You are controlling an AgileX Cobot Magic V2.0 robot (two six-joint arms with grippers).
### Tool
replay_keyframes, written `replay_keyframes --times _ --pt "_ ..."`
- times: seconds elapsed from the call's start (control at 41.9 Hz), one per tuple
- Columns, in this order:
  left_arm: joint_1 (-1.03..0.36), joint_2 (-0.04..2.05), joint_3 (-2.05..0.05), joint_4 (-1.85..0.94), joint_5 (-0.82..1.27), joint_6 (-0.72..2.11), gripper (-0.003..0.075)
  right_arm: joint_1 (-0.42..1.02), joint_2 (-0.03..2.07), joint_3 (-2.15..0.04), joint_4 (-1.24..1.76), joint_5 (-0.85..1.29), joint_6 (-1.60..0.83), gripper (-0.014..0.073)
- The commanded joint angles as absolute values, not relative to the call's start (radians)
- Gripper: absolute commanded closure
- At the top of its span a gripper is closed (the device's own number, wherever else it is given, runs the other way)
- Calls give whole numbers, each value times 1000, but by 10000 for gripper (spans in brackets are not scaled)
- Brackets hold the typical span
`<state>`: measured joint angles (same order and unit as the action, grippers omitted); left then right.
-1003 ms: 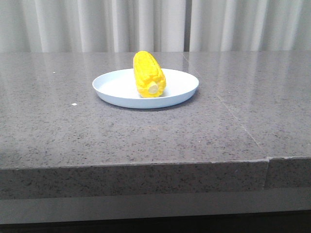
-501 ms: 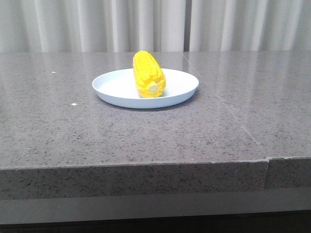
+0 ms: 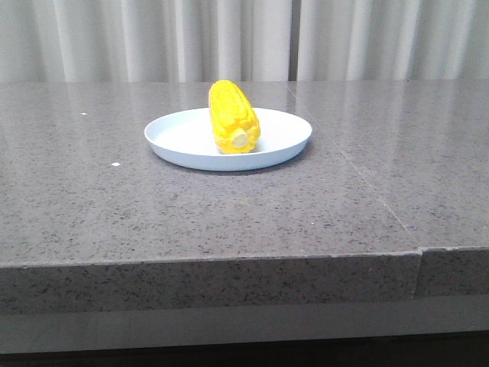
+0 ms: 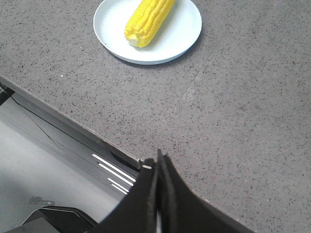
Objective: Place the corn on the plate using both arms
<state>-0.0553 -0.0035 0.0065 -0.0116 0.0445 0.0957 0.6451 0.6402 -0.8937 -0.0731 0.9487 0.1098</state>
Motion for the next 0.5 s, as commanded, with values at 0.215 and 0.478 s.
replay_keyframes --times 0.215,0.478 --pt "-5 -25 8 -21 -18 82 740 641 639 -921 -76 885 101 713" --pt "-9 -25 8 -21 -18 82 741 641 639 -921 -76 885 101 713"
